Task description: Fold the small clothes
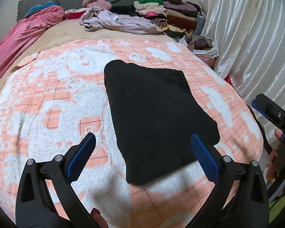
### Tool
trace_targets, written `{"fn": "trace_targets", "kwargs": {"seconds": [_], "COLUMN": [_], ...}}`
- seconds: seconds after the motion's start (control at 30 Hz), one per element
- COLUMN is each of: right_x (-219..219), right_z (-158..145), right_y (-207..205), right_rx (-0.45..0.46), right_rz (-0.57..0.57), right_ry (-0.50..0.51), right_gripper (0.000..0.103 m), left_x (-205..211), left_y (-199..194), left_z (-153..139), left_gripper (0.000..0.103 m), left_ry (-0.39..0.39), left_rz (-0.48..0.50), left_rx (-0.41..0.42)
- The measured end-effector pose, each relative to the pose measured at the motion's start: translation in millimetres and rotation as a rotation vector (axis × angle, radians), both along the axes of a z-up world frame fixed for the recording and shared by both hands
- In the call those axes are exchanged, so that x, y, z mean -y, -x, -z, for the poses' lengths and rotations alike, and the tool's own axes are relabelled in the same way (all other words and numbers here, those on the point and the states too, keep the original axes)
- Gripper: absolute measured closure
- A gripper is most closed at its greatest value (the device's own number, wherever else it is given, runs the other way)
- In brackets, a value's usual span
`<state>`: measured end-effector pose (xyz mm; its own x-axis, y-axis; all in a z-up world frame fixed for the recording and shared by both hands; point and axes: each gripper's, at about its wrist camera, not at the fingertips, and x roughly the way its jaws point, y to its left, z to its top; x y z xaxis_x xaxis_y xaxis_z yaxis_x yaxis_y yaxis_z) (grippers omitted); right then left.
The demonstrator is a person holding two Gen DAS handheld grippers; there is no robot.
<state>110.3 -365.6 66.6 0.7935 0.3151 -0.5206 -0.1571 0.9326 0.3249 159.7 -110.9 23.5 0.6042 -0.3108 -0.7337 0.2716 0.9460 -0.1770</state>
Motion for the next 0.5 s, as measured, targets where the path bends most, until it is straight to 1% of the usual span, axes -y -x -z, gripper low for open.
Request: {"fn": "trace_targets", "kwargs": {"seconds": [0.23, 0.37, 0.5], "right_x": [-15.2, -23.5, -28.5], "right_z": [-7.8, -0.4, 10.3], "right_y": [39.2, 56.2, 67.7], "right_rx": [0.027, 0.016, -0.011], "right_rz": [-0.004, -0.001, 0.004], "right_ry": [0.067, 0.107, 0.128], "right_gripper": [0.005, 0.005, 0.005], "left_x": [-12.9, -25.3, -38.3], "left_y": [29.4, 46.4, 58.3], "left_z": [-7.3, -2.0, 5.7], "left_gripper": [0.010, 0.010, 0.010], "left_ry": [-0.010, -0.026, -0.017], "left_rz": [-0.007, -0.025, -0.052], "left_rx": [0.036, 0.033, 0.015]}}
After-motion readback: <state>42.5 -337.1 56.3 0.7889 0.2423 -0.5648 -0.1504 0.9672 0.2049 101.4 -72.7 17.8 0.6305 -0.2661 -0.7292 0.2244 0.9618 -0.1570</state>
